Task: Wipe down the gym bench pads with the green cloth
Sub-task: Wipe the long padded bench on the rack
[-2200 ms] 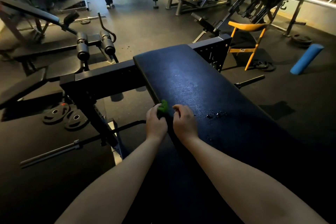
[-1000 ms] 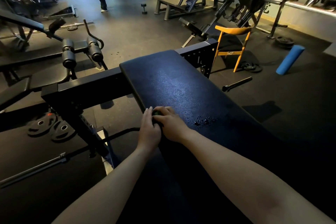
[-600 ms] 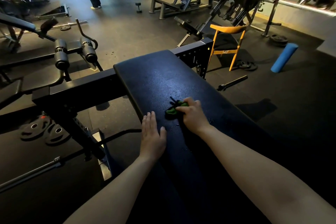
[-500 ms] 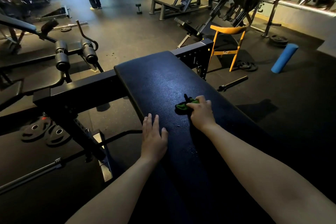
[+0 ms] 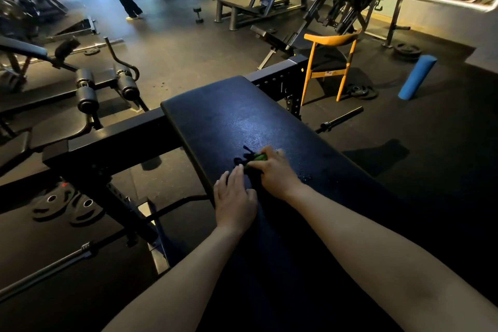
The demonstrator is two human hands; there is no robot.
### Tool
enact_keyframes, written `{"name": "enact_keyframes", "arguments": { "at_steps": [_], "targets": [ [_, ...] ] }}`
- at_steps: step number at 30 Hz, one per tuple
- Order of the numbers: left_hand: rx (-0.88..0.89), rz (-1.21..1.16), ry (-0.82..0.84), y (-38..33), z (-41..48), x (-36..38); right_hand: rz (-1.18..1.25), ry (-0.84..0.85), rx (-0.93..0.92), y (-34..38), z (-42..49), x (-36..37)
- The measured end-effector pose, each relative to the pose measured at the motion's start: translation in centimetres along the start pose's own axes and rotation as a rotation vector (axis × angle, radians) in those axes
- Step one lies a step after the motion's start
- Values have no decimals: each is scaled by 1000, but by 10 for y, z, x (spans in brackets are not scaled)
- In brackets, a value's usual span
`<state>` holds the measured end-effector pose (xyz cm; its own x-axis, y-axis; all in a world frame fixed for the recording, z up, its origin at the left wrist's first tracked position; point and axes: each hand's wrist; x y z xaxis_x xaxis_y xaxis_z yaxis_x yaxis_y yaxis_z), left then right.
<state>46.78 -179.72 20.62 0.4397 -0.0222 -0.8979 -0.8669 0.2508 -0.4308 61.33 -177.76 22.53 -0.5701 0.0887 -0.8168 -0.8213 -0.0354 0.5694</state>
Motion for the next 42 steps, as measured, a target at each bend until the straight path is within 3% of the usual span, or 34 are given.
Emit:
{"name": "enact_keyframes", "arguments": {
  "at_steps": [6,11,14,17,19,26,34,37,42],
  "targets": [
    [16,155,39,1,1,3,-76,-156,272,-65,-5,-47],
    [0,139,39,0,0,2,-21,-280,460,-59,-3,-47],
    [-4,142,43,0,0,1,53,-253,271,-29,-2,-36],
    [0,144,81,-1,0,-2,15,-52,-39,-9,-13,-13],
    [-15,159,98,-13,2,-3,-40,-77,-57,-20,-16,-15],
    [110,165,201,-56,15,3,-79,-194,314,-77,-16,-63],
    [126,211,176,-54,14,14,19,-385,704,-125,-30,-91],
    [133,221,164,-55,14,16,35,-433,651,-101,-25,-80],
    [141,227,175,-54,14,16,71,-294,418,-44,-19,-36]
  ]
}}
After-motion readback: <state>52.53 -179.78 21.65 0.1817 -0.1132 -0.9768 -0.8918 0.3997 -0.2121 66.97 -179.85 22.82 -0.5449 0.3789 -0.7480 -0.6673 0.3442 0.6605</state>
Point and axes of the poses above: each hand's wrist, its own z-axis towards the middle knuckle, its own x-axis out of the palm, y = z × x, and after that the axes turned 9 degrees about z, right-handed
